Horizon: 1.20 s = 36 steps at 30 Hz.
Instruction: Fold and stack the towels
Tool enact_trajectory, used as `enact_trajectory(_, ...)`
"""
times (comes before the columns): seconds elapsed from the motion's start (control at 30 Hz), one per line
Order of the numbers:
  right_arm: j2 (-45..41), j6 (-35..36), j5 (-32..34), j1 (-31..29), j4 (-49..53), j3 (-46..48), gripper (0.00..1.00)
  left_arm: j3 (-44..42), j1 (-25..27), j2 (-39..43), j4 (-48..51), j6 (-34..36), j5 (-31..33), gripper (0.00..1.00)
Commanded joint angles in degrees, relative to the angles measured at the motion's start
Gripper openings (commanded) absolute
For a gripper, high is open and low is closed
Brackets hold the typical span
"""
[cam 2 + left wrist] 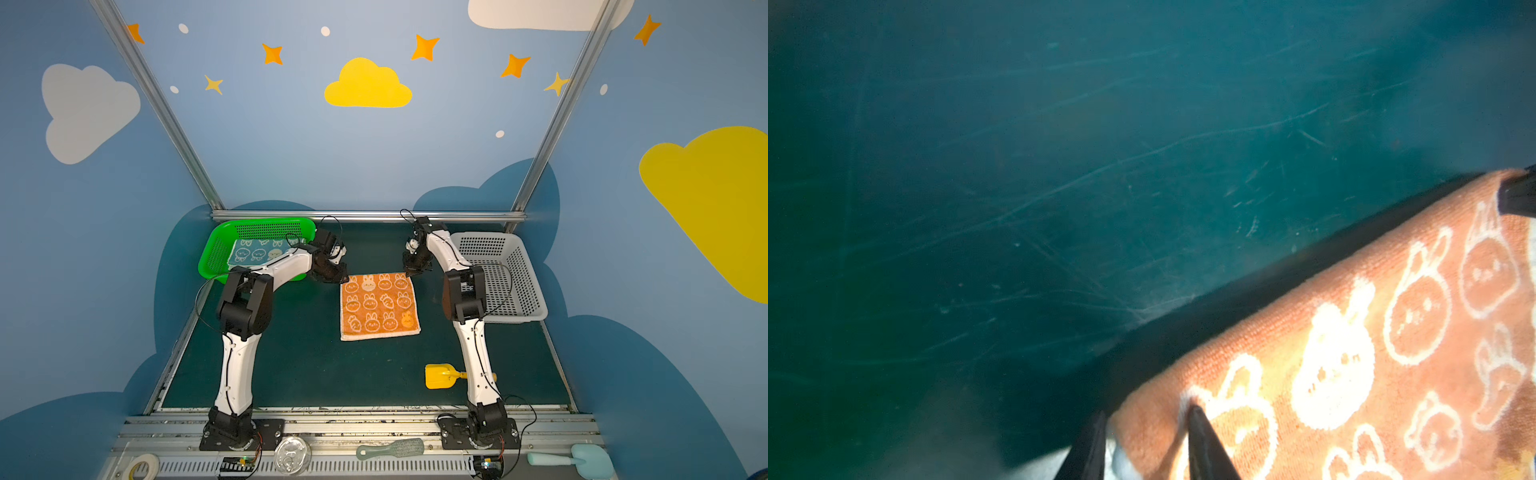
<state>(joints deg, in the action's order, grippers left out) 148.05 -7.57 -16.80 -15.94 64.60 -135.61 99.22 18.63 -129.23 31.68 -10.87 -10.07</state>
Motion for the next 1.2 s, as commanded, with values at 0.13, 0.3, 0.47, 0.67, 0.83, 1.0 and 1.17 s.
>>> enact_trajectory(0.13, -0.8, 0.3, 0.0, 0.2, 1.7, 1.3, 0.01, 1.9, -1.1, -2.6, 2.1, 1.2, 1.2, 0.34)
enact_trajectory(0.3, -0.8, 0.5, -0.2, 0.3, 1.6, 1.5, 0.01, 3.6, -1.4, -3.5, 2.8, 1.8, 1.5, 0.34)
enact_trajectory(0.47, -1.1, 0.4, -0.3, 0.3, 1.6, 1.5, 0.01, 4.0, -1.3, -4.0, 3.3, 2.3, 1.5, 0.23)
enact_trajectory(0.67, -1.4, 0.3, 0.0, 0.5, 1.7, 1.4, 0.01, 2.2, -1.2, -3.7, 3.0, 2.4, 0.2, 0.14)
enact_trajectory(0.83, -1.7, 0.2, -0.2, 0.6, 1.7, 1.4, 0.01, 0.9, -1.2, -3.7, 2.5, 3.0, -0.3, 0.08)
enact_trajectory(1.0, -2.1, -0.8, -0.3, 0.9, 1.8, 1.2, 0.00, 2.4, -1.2, -4.1, 3.2, 3.3, 0.1, 0.03)
enact_trajectory(1.17, -4.3, -2.3, -3.8, 2.1, 1.9, 1.0, 0.00, 4.3, -1.5, -1.7, 2.5, 3.8, 1.2, 0.03)
